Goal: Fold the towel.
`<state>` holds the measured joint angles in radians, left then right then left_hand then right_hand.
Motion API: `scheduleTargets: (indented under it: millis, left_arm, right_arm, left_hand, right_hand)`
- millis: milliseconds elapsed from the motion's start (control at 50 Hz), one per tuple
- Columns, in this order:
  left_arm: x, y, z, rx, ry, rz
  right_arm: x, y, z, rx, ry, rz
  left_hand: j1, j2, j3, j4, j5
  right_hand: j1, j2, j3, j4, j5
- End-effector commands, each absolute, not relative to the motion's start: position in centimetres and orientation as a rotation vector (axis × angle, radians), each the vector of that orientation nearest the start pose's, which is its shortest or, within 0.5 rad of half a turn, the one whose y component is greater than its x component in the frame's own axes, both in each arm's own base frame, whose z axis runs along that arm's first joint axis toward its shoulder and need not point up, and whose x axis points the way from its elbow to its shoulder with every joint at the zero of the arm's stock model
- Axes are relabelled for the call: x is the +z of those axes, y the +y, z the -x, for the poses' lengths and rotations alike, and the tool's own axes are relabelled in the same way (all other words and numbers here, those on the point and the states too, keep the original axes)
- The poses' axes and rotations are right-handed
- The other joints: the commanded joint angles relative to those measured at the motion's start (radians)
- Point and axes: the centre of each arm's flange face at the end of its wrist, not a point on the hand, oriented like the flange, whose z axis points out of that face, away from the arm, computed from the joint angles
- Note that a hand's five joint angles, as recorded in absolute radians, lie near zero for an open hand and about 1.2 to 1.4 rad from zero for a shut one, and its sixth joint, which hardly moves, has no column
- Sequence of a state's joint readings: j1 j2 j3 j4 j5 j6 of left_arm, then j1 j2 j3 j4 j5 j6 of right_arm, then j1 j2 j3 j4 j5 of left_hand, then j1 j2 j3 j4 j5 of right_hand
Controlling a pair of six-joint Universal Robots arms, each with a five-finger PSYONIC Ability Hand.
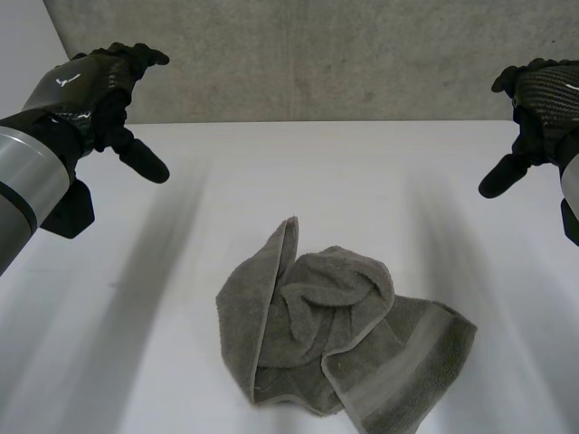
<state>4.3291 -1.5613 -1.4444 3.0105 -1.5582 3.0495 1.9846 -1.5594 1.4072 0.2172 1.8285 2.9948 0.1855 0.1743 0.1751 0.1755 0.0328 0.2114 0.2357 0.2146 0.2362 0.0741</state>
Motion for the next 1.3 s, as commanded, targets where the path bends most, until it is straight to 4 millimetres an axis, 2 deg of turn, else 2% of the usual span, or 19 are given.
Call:
scheduleTargets:
  millis: [20,280,380,440,480,600,680,760,800,960,1080,1120,1140,1200,1220,1240,1260,1280,1300]
  left_arm:
    - [34.3,-22.7,23.6,-2.432,2.459,-0.38]
    - [33.9,-22.5,24.6,-2.433,2.477,-0.459]
    - [30.7,-23.1,28.1,-2.362,2.529,-0.73]
    - [29.7,-22.9,29.3,-2.336,2.538,-0.829]
    - [27.4,-22.5,31.4,-2.259,2.566,-1.003]
    - [24.0,-23.1,33.5,-2.15,2.631,-1.147]
    - [20.2,-23.8,35.9,-2.054,2.71,-1.28]
    - [18.6,-24.3,36.8,-2.02,2.734,-1.331]
    - [17.4,-24.9,37.4,-1.998,2.751,-1.342]
    - [15.1,-25.3,37.6,-1.921,2.795,-1.349]
    - [15.0,-25.2,37.6,-1.921,2.795,-1.352]
    - [15.5,-25.5,37.8,-1.953,2.774,-1.347]
    - [15.5,-25.5,37.8,-1.953,2.774,-1.347]
    - [17.9,-26.6,38.4,-2.102,2.682,-1.311]
    - [20.0,-27.4,38.8,-2.221,2.598,-1.272]
    - [20.0,-27.4,38.8,-2.223,2.597,-1.272]
    - [22.8,-28.2,39.1,-2.363,2.491,-1.206]
    - [25.9,-28.9,39.1,-2.505,2.373,-1.104]
    - [25.9,-29.0,39.1,-2.507,2.372,-1.103]
  right_arm:
    - [33.4,-23.1,-21.5,-2.15,2.282,0.357]
    - [32.3,-23.2,-21.8,-2.093,2.279,0.47]
    - [28.9,-23.6,-20.7,-1.965,2.392,0.735]
    - [28.0,-23.8,-20.0,-1.929,2.429,0.744]
    - [26.5,-23.8,-19.4,-1.844,2.462,0.68]
    - [23.9,-23.3,-19.7,-1.609,2.431,0.353]
    - [22.0,-23.4,-20.4,-1.415,2.387,0.227]
    - [20.5,-23.4,-21.2,-1.271,2.371,0.167]
    - [18.6,-23.9,-21.9,-1.154,2.392,0.123]
    - [15.9,-23.2,-25.8,-1.0,2.39,0.171]
    - [15.1,-23.9,-26.4,-0.982,2.391,0.144]
    - [15.5,-25.0,-26.7,-1.049,2.355,0.143]
    - [15.5,-25.0,-26.7,-1.05,2.355,0.143]
    - [17.6,-27.0,-27.2,-1.228,2.266,0.154]
    - [19.6,-28.6,-27.3,-1.365,2.192,0.161]
    - [22.6,-29.9,-27.8,-1.524,2.078,0.213]
    - [22.6,-29.9,-27.8,-1.525,2.077,0.213]
    - [26.1,-30.7,-28.3,-1.691,1.962,0.289]
    - [26.1,-30.8,-28.3,-1.692,1.961,0.29]
  left_hand:
    - [-0.001,0.01,0.009,0.009,-0.023]
    - [0.002,0.013,0.012,0.012,-0.02]
    - [0.007,0.019,0.018,0.017,-0.014]
    - [0.01,0.022,0.021,0.02,-0.011]
    - [0.013,0.025,0.024,0.023,-0.008]
    - [0.016,0.028,0.027,0.026,-0.006]
    - [0.054,0.066,0.065,0.064,0.032]
    - [0.148,0.16,0.159,0.158,0.127]
    - [0.417,0.429,0.428,0.427,0.396]
    - [0.48,0.491,0.49,0.49,0.458]
    - [1.006,1.017,1.016,1.016,0.984]
    - [1.21,1.222,1.221,1.22,1.189]
    - [1.211,1.222,1.221,1.221,1.189]
    - [1.211,1.222,1.221,1.221,1.189]
    - [1.211,1.222,1.221,1.221,1.189]
    - [1.211,1.222,1.221,1.221,1.189]
    - [1.211,1.222,1.221,1.221,1.189]
    - [1.211,1.222,1.221,1.221,1.189]
    - [1.211,1.222,1.221,1.221,1.189]
  right_hand:
    - [-0.037,-0.061,-0.04,-0.062,-0.074]
    - [-0.037,-0.061,-0.04,-0.062,-0.074]
    - [-0.037,-0.061,-0.04,-0.062,-0.074]
    - [-0.037,-0.061,-0.04,-0.062,-0.074]
    - [-0.037,-0.061,-0.04,-0.062,-0.074]
    - [-0.037,-0.061,-0.04,-0.062,-0.074]
    - [-0.037,-0.061,-0.04,-0.062,-0.074]
    - [-0.037,-0.061,-0.04,-0.062,-0.074]
    - [-0.037,-0.061,-0.04,-0.062,-0.074]
    - [-0.037,-0.061,-0.04,-0.062,-0.074]
    - [0.461,0.436,0.458,0.436,0.423]
    - [1.08,1.056,1.077,1.055,1.043]
    - [1.083,1.059,1.08,1.058,1.046]
    - [1.185,1.161,1.182,1.16,1.148]
    - [1.185,1.161,1.182,1.16,1.148]
    - [1.185,1.161,1.182,1.16,1.148]
    - [1.185,1.161,1.182,1.16,1.148]
    - [1.185,1.161,1.182,1.16,1.148]
    - [1.185,1.161,1.182,1.16,1.148]
